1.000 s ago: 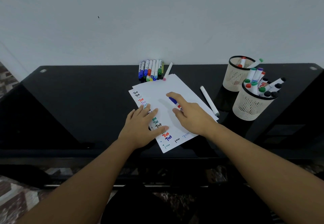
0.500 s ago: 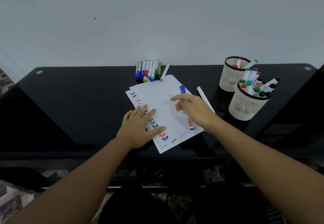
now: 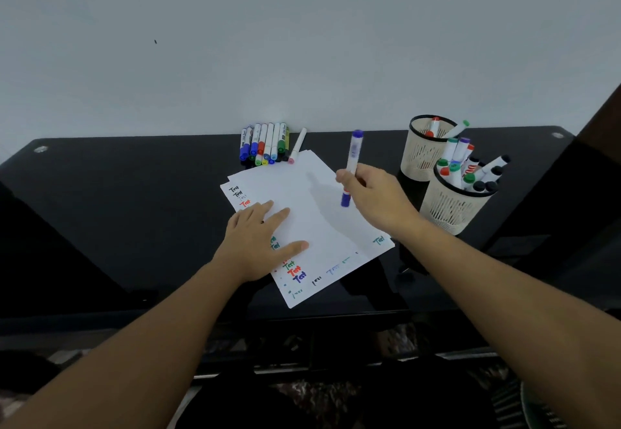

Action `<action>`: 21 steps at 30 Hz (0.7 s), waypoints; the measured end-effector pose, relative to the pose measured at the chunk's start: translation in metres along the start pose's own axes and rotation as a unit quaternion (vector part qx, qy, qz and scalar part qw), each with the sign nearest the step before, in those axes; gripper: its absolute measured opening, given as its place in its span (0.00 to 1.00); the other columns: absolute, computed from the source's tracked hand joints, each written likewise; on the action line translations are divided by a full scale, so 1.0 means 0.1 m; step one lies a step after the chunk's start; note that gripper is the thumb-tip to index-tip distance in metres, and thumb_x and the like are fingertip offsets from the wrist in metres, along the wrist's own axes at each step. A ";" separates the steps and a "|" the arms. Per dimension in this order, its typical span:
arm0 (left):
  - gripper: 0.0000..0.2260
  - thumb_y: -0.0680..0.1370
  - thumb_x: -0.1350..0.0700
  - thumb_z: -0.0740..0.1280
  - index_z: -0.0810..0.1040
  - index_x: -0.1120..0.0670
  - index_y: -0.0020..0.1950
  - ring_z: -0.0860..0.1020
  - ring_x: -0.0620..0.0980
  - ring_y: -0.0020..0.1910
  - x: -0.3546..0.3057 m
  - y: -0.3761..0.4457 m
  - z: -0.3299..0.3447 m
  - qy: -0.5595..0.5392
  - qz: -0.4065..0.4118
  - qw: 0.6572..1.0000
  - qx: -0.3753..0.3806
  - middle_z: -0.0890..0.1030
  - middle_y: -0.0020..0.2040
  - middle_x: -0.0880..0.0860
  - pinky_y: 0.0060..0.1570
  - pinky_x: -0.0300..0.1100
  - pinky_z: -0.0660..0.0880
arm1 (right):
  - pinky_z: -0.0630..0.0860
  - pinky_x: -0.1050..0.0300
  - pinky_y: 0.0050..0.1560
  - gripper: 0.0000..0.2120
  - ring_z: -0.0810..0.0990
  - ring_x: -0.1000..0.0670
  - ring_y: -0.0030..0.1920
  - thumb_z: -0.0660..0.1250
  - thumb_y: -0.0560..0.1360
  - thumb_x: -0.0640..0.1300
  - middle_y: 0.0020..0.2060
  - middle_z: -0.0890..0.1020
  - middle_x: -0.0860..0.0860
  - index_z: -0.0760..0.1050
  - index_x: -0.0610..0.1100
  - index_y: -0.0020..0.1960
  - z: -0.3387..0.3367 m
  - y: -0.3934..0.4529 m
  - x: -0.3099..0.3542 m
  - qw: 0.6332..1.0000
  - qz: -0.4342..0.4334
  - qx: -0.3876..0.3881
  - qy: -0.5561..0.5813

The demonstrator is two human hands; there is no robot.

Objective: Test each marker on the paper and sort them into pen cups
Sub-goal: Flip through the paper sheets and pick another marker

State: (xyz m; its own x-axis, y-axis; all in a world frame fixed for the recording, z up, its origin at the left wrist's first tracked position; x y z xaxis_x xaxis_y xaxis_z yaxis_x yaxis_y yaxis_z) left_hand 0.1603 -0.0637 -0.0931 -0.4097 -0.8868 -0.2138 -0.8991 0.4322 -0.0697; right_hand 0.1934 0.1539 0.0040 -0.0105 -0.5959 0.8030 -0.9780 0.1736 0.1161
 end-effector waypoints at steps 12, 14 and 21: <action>0.43 0.70 0.19 0.50 0.56 0.38 0.81 0.48 0.48 0.82 0.05 0.01 0.02 -0.035 -0.002 0.999 -0.023 0.51 0.83 0.45 0.80 0.54 0.44 | 0.80 0.47 0.45 0.12 0.82 0.48 0.41 0.64 0.83 0.50 0.41 0.83 0.51 0.71 0.45 0.62 -1.28 0.63 0.33 0.971 -0.062 -0.168 -0.157; 0.44 0.70 0.18 0.50 0.56 0.37 0.81 0.47 0.48 0.81 0.05 0.01 0.03 -0.036 -0.003 0.999 -0.023 0.51 0.83 0.44 0.80 0.53 0.44 | 0.79 0.46 0.47 0.15 0.82 0.46 0.43 0.64 0.83 0.50 0.44 0.83 0.49 0.71 0.44 0.65 -1.49 0.74 0.22 0.967 -0.034 -0.186 -0.169; 0.47 0.66 0.15 0.45 0.56 0.36 0.81 0.47 0.47 0.81 0.05 0.02 0.00 -0.037 -0.003 0.999 -0.027 0.52 0.83 0.43 0.79 0.53 0.44 | 0.71 0.51 0.42 0.15 0.79 0.44 0.45 0.64 0.83 0.49 0.46 0.79 0.46 0.70 0.41 0.64 -1.75 0.96 -0.13 0.954 0.030 -0.183 -0.234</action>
State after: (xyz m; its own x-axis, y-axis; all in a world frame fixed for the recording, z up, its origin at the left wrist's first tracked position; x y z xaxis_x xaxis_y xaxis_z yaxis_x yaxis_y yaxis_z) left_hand 0.1567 -0.0677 -0.0946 -0.3944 -0.8736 -0.2849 -0.9090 0.4164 -0.0183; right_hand 0.1360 0.3156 0.1067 -0.2407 -0.8462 0.4754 -0.8348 0.4303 0.3433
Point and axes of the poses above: each hand's wrist, its own y-axis towards the middle knuckle, its own z-axis out of the palm, x = y × z, the point moved 9 cm from there along y, towards the middle knuckle
